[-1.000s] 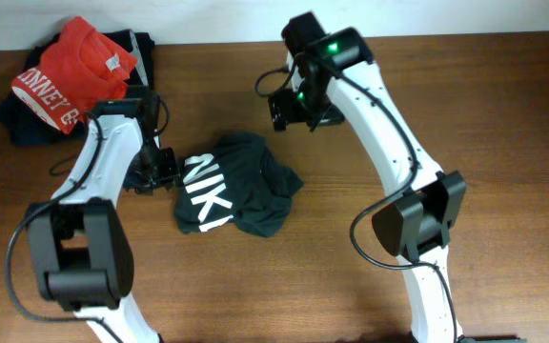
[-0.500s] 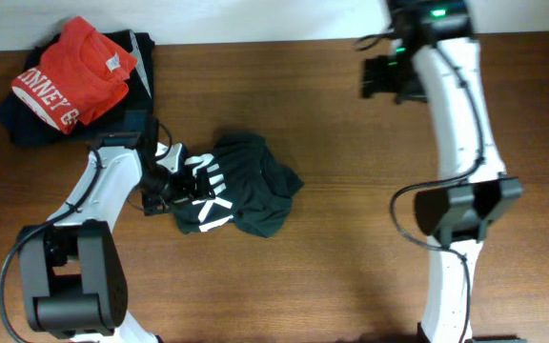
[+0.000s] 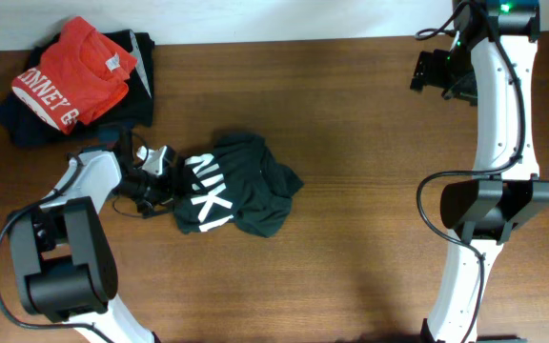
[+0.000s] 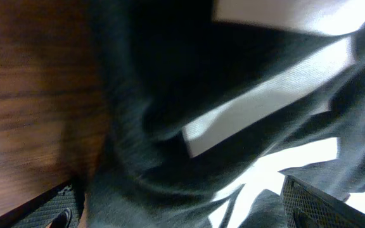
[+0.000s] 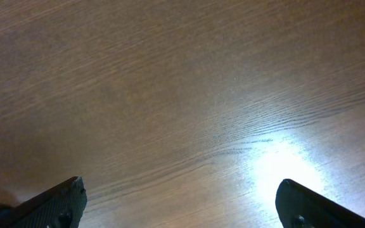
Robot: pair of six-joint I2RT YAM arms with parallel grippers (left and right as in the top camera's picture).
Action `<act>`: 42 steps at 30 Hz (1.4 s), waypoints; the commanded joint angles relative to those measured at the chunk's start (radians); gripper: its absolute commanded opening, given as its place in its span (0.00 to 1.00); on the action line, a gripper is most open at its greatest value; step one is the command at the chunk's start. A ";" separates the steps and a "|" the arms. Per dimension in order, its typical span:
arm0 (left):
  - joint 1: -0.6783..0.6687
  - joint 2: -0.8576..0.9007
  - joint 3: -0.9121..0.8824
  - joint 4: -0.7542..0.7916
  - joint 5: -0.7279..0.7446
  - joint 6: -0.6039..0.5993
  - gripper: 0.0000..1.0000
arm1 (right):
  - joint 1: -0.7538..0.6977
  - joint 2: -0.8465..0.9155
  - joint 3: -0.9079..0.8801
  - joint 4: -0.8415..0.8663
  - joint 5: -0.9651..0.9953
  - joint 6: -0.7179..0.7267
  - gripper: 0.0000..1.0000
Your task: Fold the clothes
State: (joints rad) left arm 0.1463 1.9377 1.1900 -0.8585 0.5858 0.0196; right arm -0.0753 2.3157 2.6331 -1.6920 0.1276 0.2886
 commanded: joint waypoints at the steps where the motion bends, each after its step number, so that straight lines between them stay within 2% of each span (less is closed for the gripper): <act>1: -0.002 0.117 -0.013 0.009 0.181 0.092 0.99 | -0.004 -0.028 0.019 -0.003 -0.003 0.012 0.99; 4: -0.021 0.174 -0.013 0.030 0.177 0.086 0.99 | -0.004 -0.028 0.019 -0.003 -0.003 0.012 0.99; 5: -0.033 0.190 -0.013 0.053 0.177 0.079 0.96 | -0.004 -0.028 0.019 -0.003 -0.003 0.012 0.99; 7: -0.044 0.193 -0.013 0.090 0.166 0.042 0.72 | -0.004 -0.028 0.019 -0.003 -0.003 0.012 0.99; 8: -0.048 0.193 -0.013 0.132 0.145 -0.034 0.49 | -0.004 -0.028 0.019 -0.003 -0.003 0.012 0.99; 9: -0.048 0.193 -0.013 0.163 0.134 -0.089 0.34 | -0.004 -0.028 0.019 -0.003 -0.003 0.012 0.99; 10: -0.048 0.192 -0.011 0.210 0.124 -0.137 0.22 | -0.004 -0.028 0.019 -0.003 -0.003 0.012 0.99; 11: -0.048 0.192 -0.009 0.226 0.123 -0.144 0.16 | -0.004 -0.028 0.019 -0.003 -0.003 0.012 0.99; 12: -0.048 0.192 -0.008 0.243 0.112 -0.161 0.03 | -0.004 -0.028 0.019 -0.003 -0.003 0.012 0.99; 13: -0.048 0.192 0.008 0.246 0.042 -0.208 0.01 | -0.004 -0.028 0.019 -0.003 -0.003 0.012 0.99; 19: -0.048 0.192 0.188 0.178 -0.177 -0.201 0.01 | -0.004 -0.028 0.019 -0.003 -0.003 0.012 0.99; 21: -0.048 0.192 0.298 0.165 -0.217 -0.156 0.01 | -0.004 -0.028 0.019 -0.003 -0.003 0.012 0.99; 25: -0.048 0.192 0.505 0.140 -0.417 -0.078 0.00 | -0.004 -0.028 0.019 -0.003 -0.003 0.012 0.99; 28: -0.048 0.192 0.609 0.171 -0.540 0.037 0.01 | -0.004 -0.028 0.019 -0.003 -0.003 0.012 0.99; 30: -0.045 0.192 0.647 0.224 -0.613 0.039 0.00 | -0.004 -0.028 0.019 -0.003 -0.003 0.012 0.99; 36: -0.017 0.192 0.674 0.410 -0.617 0.033 0.00 | -0.004 -0.028 0.019 -0.003 -0.003 0.012 0.99; 40: 0.013 0.192 0.771 0.426 -0.616 -0.103 0.01 | -0.004 -0.028 0.019 -0.003 -0.003 0.012 0.99; 42: 0.027 0.192 0.822 0.435 -0.616 -0.106 0.00 | -0.004 -0.028 0.019 -0.003 -0.003 0.012 0.99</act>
State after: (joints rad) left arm 0.1490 2.1334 1.9221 -0.4480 -0.0185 -0.0326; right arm -0.0753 2.3157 2.6331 -1.6924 0.1223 0.2886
